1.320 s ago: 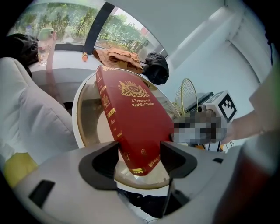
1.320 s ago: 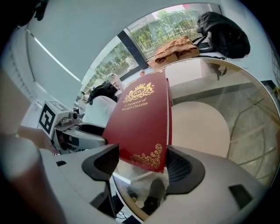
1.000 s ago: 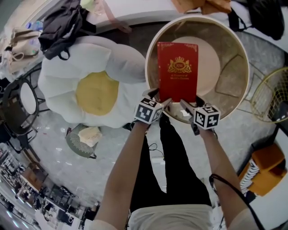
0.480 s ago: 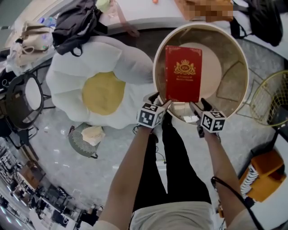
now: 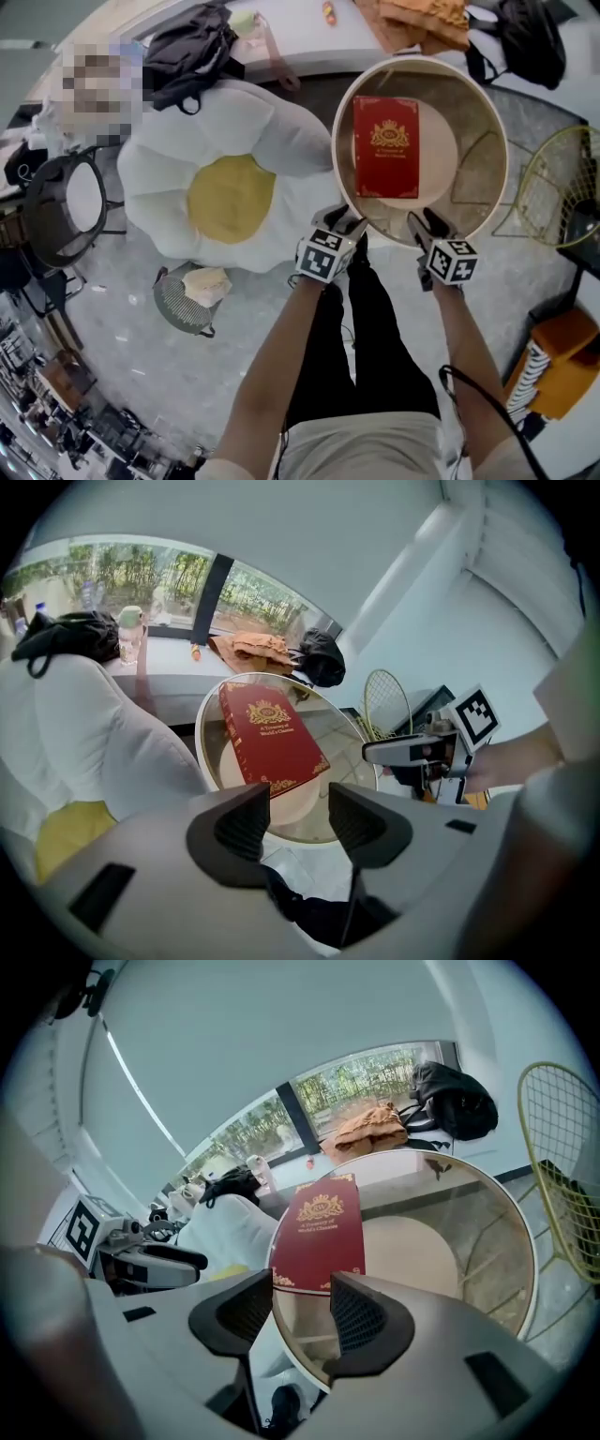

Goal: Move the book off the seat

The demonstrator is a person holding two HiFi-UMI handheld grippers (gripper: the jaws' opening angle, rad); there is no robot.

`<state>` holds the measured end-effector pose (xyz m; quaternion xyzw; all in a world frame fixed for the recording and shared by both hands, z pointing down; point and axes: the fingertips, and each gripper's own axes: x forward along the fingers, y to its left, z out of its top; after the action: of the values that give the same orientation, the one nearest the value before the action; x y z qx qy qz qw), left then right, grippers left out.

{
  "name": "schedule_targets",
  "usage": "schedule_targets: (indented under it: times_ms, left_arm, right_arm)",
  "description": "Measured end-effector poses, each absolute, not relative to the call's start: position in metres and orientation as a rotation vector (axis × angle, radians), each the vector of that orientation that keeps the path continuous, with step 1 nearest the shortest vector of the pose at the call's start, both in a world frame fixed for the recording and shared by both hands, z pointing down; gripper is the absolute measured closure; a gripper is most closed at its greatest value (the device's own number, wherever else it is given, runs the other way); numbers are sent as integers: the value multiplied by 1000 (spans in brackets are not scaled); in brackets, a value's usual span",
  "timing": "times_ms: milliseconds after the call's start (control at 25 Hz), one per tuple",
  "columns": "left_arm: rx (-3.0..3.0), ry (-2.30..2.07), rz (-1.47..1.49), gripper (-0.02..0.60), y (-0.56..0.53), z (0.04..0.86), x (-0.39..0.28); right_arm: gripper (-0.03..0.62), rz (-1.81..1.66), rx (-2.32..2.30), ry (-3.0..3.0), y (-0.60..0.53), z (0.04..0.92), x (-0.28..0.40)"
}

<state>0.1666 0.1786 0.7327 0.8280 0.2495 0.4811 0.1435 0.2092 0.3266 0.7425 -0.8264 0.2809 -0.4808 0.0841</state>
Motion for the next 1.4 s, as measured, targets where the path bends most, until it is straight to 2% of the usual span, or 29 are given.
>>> schedule_targets:
  times_ms: [240, 640, 1000, 1400]
  left_arm:
    - [2410, 758, 1328, 411, 178, 666, 137]
    - [2488, 823, 1207, 465, 173, 536, 106]
    - [2501, 893, 1186, 520, 184, 453, 29]
    - [2575, 842, 1089, 577, 181, 388, 2]
  right_arm:
    - [453, -1331, -2473, 837, 321, 674, 182]
    - [519, -1129, -2475, 887, 317, 541, 151]
    - [525, -1004, -2471, 931, 333, 431, 80]
    - [525, -912, -2467, 896, 367, 376, 27]
